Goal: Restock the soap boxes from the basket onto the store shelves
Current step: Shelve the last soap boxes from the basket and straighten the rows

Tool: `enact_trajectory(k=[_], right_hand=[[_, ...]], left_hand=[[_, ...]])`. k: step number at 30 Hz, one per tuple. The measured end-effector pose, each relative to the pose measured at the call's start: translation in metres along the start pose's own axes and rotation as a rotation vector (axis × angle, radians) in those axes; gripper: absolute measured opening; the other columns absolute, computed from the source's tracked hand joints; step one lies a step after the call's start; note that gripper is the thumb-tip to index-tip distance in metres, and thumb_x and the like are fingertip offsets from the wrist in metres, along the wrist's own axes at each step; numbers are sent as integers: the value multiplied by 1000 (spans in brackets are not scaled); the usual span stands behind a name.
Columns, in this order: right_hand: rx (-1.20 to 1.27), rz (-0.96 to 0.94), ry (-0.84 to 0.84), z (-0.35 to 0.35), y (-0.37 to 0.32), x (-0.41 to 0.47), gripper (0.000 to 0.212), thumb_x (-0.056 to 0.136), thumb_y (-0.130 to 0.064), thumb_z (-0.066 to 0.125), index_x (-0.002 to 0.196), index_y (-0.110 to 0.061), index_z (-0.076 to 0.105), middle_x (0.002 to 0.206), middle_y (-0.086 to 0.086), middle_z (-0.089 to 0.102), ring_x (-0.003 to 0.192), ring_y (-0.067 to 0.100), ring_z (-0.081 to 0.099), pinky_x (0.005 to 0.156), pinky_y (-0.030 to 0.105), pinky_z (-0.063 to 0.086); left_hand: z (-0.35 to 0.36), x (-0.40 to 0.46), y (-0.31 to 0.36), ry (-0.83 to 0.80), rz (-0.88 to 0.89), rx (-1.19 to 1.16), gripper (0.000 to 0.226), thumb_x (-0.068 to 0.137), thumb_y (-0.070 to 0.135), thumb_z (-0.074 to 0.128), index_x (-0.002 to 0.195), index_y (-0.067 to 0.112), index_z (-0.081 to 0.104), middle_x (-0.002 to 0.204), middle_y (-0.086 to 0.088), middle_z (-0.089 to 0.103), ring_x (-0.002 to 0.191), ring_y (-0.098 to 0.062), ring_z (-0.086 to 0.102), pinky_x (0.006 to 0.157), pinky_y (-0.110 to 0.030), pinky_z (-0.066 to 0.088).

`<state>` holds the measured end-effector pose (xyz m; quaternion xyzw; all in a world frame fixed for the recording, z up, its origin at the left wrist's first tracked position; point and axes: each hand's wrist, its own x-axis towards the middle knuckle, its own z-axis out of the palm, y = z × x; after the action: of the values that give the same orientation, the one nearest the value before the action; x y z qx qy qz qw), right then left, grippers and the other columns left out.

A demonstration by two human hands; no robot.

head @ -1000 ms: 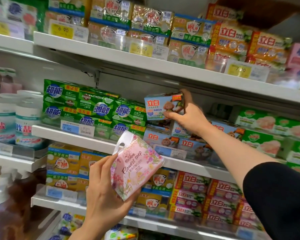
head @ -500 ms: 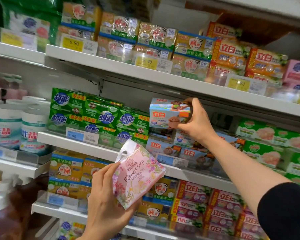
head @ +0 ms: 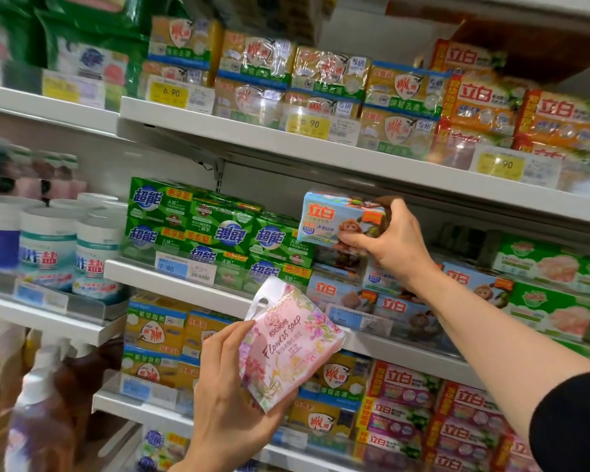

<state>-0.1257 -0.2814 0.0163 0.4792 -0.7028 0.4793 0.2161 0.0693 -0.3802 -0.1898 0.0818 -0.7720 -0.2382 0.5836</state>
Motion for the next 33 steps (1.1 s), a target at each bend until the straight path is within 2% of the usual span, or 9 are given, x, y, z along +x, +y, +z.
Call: enact_trajectory(k=[3, 6, 12, 16, 20, 24, 27, 30, 33], right_hand=[[82, 22, 19, 9, -3, -6, 70, 60, -33, 88, 114, -10, 49, 104, -1, 66, 91, 9, 66, 82, 32, 56], [-6, -41, -21, 17, -5, -11, 68, 67, -29, 85, 118, -8, 46, 101, -6, 64, 87, 4, 63, 78, 22, 52], [-210, 21, -19, 2, 12, -15, 74, 73, -46, 79, 127, -9, 43, 107, 4, 65, 99, 20, 61, 83, 34, 51], [-312, 38, -69, -13, 13, -16, 56, 77, -29, 77, 120, -9, 47, 103, 6, 67, 87, 18, 61, 78, 31, 51], [-337, 31, -98, -17, 10, -14, 55, 78, -24, 76, 124, -10, 49, 101, 1, 63, 86, 14, 57, 77, 25, 45], [-322, 59, -147, -25, 5, -7, 49, 75, -33, 78, 113, -11, 56, 96, 1, 63, 84, 16, 60, 76, 28, 47], [-276, 106, -184, -31, 6, -1, 51, 70, -35, 82, 110, -13, 58, 98, 3, 67, 85, 16, 63, 76, 30, 50], [-278, 145, -187, -37, 5, 2, 59, 61, -41, 88, 105, -15, 60, 94, 0, 66, 81, 10, 61, 72, 28, 46], [-287, 169, -176, -39, 3, 2, 60, 55, -44, 89, 100, -16, 62, 89, -2, 66, 77, 6, 60, 67, 26, 43]], left_hand=[[0, 0, 1, 7, -4, -6, 89, 63, 54, 73, 132, 5, 44, 125, -7, 51, 114, -17, 48, 96, -6, 33], [0, 0, 2, 10, -1, -1, 89, 64, 54, 74, 131, 5, 45, 124, -6, 50, 113, -14, 47, 95, -6, 33], [1, -2, 1, 9, -11, -6, 89, 64, 55, 73, 130, 2, 47, 124, -8, 50, 114, -17, 48, 96, -7, 34], [2, -3, 0, 3, -16, 5, 90, 64, 56, 71, 130, -1, 47, 124, -10, 52, 114, -17, 47, 97, -6, 32], [2, -3, -1, 8, -18, -4, 90, 64, 57, 72, 131, 2, 46, 126, -8, 51, 115, -15, 46, 99, -7, 32], [3, -3, 0, 34, -13, -15, 88, 64, 56, 72, 130, 3, 47, 125, -8, 51, 115, -14, 46, 98, -8, 33], [0, -1, 0, 83, -13, -47, 87, 64, 57, 73, 130, 6, 47, 125, -4, 50, 117, -15, 47, 97, -15, 38], [-2, 1, 0, 132, -8, -62, 85, 64, 55, 74, 130, 8, 46, 125, -2, 50, 118, -15, 47, 96, -24, 43], [-3, 2, 1, 149, -7, -67, 84, 65, 56, 73, 129, 9, 46, 124, -1, 49, 117, -13, 47, 96, -22, 42]])
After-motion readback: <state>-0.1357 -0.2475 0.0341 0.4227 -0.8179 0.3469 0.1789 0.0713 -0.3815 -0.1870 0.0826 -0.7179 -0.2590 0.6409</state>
